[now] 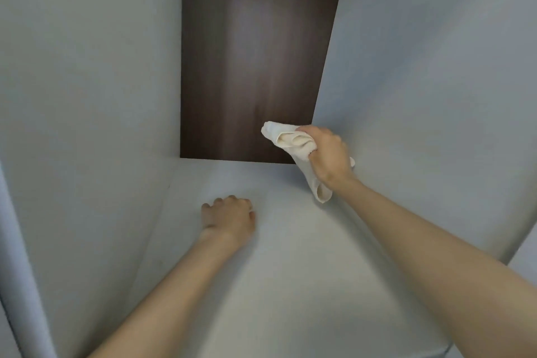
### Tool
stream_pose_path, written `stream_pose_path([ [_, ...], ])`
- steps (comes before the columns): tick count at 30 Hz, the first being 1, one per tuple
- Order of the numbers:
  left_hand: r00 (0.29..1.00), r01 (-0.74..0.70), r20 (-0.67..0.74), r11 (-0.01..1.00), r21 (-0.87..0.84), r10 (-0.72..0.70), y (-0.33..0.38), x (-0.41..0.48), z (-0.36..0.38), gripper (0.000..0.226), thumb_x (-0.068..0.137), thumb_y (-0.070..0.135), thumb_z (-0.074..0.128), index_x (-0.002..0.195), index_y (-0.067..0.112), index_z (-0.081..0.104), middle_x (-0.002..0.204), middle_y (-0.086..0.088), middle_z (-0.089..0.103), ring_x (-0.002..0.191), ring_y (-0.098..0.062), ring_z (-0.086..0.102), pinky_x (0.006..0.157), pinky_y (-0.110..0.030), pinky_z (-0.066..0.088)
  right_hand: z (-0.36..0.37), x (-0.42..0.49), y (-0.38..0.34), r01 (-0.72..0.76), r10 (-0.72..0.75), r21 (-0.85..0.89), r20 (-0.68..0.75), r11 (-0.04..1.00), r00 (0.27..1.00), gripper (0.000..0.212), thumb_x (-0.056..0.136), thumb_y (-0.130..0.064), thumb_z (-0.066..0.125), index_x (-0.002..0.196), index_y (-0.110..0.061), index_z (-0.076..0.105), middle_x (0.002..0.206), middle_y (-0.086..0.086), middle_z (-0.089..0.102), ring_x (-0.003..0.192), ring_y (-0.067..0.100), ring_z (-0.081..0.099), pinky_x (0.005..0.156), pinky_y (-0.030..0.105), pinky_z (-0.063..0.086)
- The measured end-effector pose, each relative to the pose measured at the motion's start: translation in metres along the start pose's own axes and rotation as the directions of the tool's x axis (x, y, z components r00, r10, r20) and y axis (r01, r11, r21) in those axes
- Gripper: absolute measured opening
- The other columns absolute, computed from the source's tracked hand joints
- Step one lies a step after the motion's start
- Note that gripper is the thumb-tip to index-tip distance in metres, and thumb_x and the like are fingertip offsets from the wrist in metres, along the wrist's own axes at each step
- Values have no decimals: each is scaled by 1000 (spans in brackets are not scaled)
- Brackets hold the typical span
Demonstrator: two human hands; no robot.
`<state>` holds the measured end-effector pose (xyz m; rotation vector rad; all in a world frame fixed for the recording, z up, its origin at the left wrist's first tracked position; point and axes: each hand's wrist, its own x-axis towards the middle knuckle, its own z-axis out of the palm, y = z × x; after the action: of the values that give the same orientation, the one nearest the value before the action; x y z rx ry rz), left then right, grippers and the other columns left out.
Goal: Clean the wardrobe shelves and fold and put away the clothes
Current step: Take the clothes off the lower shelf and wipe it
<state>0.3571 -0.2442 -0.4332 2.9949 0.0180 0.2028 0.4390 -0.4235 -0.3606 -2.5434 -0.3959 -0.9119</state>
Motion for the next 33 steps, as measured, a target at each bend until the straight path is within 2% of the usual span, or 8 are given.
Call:
stream_pose_path([
  [8,998,-68,-2,997,-33,68,-11,12,1,41,100,30,29,136,36,49,139,4,51,125,-22,48,105,-35,35,28,29,17,264,-237,-397,117,879,964,53,86,-4,52,136,-22,50,140,4,51,118,27,51,96,32,36],
  [12,990,-125,-59,992,2,125,-18,17,4,42,98,34,34,139,38,45,141,5,50,128,-21,46,104,-29,37,66,46,30,296,-162,-435,319,850,934,52,90,-7,52,138,-25,49,138,3,53,125,27,48,103,33,34],
  [15,981,-162,-103,986,38,165,-19,19,4,41,98,34,35,136,39,49,136,4,54,124,-21,49,100,-28,40,93,49,37,211,-24,-352,469,912,883,56,91,-20,52,141,-42,42,137,-1,56,121,27,54,98,33,42],
  [17,973,-180,-126,978,103,192,-17,19,7,37,99,34,33,128,38,56,127,2,57,117,-23,52,95,-28,44,103,52,39,41,88,-206,578,978,811,63,89,-23,50,142,-54,33,142,-4,49,125,27,50,100,33,41],
  [20,970,-182,-144,977,112,198,-17,18,12,34,99,36,34,118,35,61,115,2,59,109,-23,54,89,-28,46,113,61,43,-190,139,-2,688,982,712,83,67,-18,55,132,-66,35,143,-8,43,123,20,47,98,31,43],
  [25,968,-183,-154,976,117,200,-19,21,13,33,99,33,33,117,34,61,112,2,58,107,-23,53,86,-28,45,118,62,39,-196,175,-47,678,979,713,78,73,-23,59,141,-53,35,143,2,38,127,28,45,105,40,42],
  [30,978,-169,-102,980,108,180,-21,21,10,35,99,30,33,121,34,60,120,4,58,114,-22,52,95,-30,43,111,50,34,-162,176,-87,690,983,702,76,60,-64,55,134,-49,44,133,-9,52,118,24,52,100,40,43],
  [33,985,-157,-56,982,109,163,-20,21,10,37,100,26,31,123,33,59,128,4,56,119,-21,51,100,-35,39,114,46,45,-203,191,-66,693,977,695,62,68,-53,61,128,-49,48,131,-10,56,114,22,56,99,42,46],
])
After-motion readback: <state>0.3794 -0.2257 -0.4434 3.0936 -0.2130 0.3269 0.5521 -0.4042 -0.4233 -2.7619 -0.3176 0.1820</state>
